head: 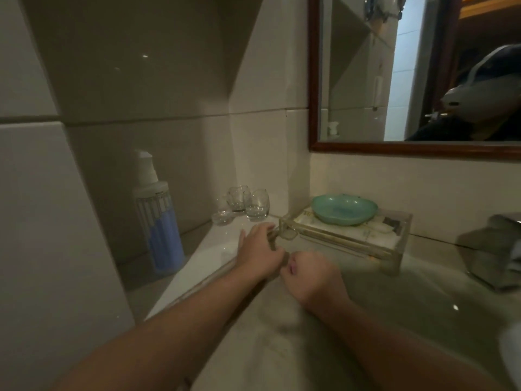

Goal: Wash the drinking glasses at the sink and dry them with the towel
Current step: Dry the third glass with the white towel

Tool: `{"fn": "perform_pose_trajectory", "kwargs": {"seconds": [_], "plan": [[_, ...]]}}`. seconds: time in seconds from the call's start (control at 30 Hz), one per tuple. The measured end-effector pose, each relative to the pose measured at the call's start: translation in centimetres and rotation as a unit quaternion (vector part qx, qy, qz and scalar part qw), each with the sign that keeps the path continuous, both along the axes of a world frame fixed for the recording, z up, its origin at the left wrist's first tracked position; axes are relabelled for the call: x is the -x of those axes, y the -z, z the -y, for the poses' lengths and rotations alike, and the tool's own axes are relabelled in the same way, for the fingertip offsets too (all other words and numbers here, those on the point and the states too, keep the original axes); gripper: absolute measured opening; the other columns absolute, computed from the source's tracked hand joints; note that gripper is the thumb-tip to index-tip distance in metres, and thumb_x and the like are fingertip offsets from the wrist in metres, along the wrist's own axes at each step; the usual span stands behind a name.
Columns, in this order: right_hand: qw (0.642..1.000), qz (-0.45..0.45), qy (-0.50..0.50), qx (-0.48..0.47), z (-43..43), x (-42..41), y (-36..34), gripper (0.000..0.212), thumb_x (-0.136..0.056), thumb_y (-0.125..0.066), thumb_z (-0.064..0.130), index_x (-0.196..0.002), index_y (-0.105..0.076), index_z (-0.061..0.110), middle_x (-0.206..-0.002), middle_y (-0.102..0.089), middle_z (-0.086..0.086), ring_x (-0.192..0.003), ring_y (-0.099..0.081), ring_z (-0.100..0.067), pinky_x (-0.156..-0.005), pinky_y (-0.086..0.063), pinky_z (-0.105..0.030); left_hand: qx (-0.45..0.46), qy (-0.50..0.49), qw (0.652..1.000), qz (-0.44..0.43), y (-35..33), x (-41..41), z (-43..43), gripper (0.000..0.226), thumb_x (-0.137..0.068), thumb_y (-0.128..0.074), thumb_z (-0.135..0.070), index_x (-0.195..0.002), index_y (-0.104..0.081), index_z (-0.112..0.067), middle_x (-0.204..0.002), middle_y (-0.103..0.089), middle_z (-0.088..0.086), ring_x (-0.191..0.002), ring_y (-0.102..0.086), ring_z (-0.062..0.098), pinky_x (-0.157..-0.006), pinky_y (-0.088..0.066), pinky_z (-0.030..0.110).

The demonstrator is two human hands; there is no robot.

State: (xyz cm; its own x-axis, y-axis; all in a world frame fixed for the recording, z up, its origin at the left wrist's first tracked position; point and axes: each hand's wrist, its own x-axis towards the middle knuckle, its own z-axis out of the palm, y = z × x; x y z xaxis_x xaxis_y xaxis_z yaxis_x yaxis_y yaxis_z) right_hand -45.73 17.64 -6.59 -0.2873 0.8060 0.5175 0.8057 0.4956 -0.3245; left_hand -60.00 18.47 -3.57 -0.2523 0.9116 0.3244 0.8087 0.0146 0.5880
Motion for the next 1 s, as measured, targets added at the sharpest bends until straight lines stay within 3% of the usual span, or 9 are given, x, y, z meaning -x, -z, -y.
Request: {"fn": "perform_pose_trajectory", "kwargs": {"seconds": [0.13,0.2,0.3,0.4,0.53,0.63,0.7,0.87,1.0], "plan": [[0.993,-0.093,-0.062,0.027,1.5,-1.7,-0.6,0.013,-0.077,-0.048,0.028,-0.067,-0.047,0.019,-0.070,-0.060,-0.005,-0.070,-0.057,-0.031,-0.058,-0.041,-0.039,-0.070,0.059,0.996,0.022,-0.4,-3.5,1.8,0.047,-0.085,-0.058,-0.006,-0.128,-0.062,-0.025,-0.133,-0.060,-0.003,-0.128,-0.053,0.017,-0.117,-0.034,0.036],[0.995,-0.080,-0.057,0.014,2.8,-3.6,-1.1,0.025,-0.075,-0.040,0.035,-0.072,-0.056,0.017,-0.073,-0.064,-0.005,-0.071,-0.061,-0.032,-0.060,-0.047,-0.043,-0.078,0.088,0.993,0.022,-0.8,-5.2,2.8,0.044,-0.086,-0.056,-0.003,-0.123,-0.064,-0.025,-0.129,-0.061,-0.005,-0.122,-0.055,0.013,-0.107,-0.042,0.029],[0.999,0.018,0.015,-0.040,5.4,-8.2,-2.6,0.034,-0.084,-0.042,0.044,-0.088,-0.068,0.023,-0.090,-0.065,0.002,-0.081,-0.062,-0.021,-0.065,-0.048,-0.033,-0.084,0.144,0.986,0.004,-1.2,-9.2,4.6,0.040,-0.088,-0.054,-0.002,-0.119,-0.066,-0.025,-0.125,-0.058,-0.007,-0.113,-0.052,0.006,-0.092,-0.035,0.015],[0.999,0.043,0.026,-0.012,8.4,-14.3,-3.7,0.025,-0.087,-0.055,0.044,-0.101,-0.071,0.030,-0.098,-0.058,0.010,-0.089,-0.058,-0.012,-0.070,-0.040,-0.028,-0.100,0.246,0.964,0.006,-1.2,-14.5,7.1,0.039,-0.085,-0.056,0.000,-0.114,-0.068,-0.023,-0.119,-0.059,-0.007,-0.110,-0.052,0.007,-0.095,-0.040,0.020],[1.000,0.024,0.016,-0.003,12.6,-23.6,-3.9,0.025,-0.084,-0.053,0.038,-0.104,-0.067,0.034,-0.098,-0.056,0.019,-0.085,-0.056,-0.001,-0.073,-0.046,-0.013,-0.115,0.356,0.927,0.016,-1.0,-23.5,9.9,0.031,-0.084,-0.055,-0.003,-0.107,-0.069,-0.019,-0.106,-0.067,-0.002,-0.097,-0.060,0.013,-0.086,-0.049,0.026],[0.996,0.036,0.077,0.035,17.0,-30.9,-4.1,0.017,-0.084,-0.068,0.026,-0.100,-0.073,0.029,-0.107,-0.060,0.007,-0.089,-0.059,-0.013,-0.076,-0.052,-0.026,-0.082,0.422,0.902,0.031,-1.1,-30.6,12.0,0.037,-0.083,-0.057,0.006,-0.112,-0.069,-0.015,-0.104,-0.068,-0.003,-0.088,-0.061,0.010,-0.075,-0.040,0.006],[0.988,0.059,0.133,0.060,20.2,-35.3,-4.2,0.016,-0.081,-0.069,0.022,-0.094,-0.077,0.027,-0.109,-0.064,-0.002,-0.090,-0.062,-0.022,-0.079,-0.052,-0.032,-0.040,0.465,0.883,0.049,-1.0,-35.3,13.8,0.038,-0.083,-0.059,0.005,-0.113,-0.067,-0.017,-0.101,-0.068,-0.006,-0.080,-0.063,0.007,-0.068,-0.041,0.007],[0.964,0.044,0.254,0.071,29.6,-44.3,-3.9,0.017,-0.086,-0.064,0.025,-0.077,-0.077,0.029,-0.074,-0.066,0.005,-0.058,-0.049,-0.004,-0.064,-0.042,-0.024,0.029,0.554,0.827,0.092,0.1,-46.5,20.1,0.014,-0.094,-0.068,-0.020,-0.108,-0.068,-0.019,-0.097,-0.072,-0.007,-0.073,-0.064,0.002,-0.062,-0.045,0.009],[0.943,-0.116,0.298,0.096,36.0,-49.4,-3.0,0.026,-0.090,-0.063,0.020,-0.068,-0.076,0.022,-0.060,-0.068,0.007,-0.050,-0.063,-0.007,-0.050,-0.048,-0.026,0.094,0.591,0.792,0.121,1.2,-53.3,25.3,0.016,-0.098,-0.059,-0.018,-0.113,-0.065,-0.017,-0.102,-0.070,0.000,-0.079,-0.066,0.013,-0.069,-0.051,0.020]]}}
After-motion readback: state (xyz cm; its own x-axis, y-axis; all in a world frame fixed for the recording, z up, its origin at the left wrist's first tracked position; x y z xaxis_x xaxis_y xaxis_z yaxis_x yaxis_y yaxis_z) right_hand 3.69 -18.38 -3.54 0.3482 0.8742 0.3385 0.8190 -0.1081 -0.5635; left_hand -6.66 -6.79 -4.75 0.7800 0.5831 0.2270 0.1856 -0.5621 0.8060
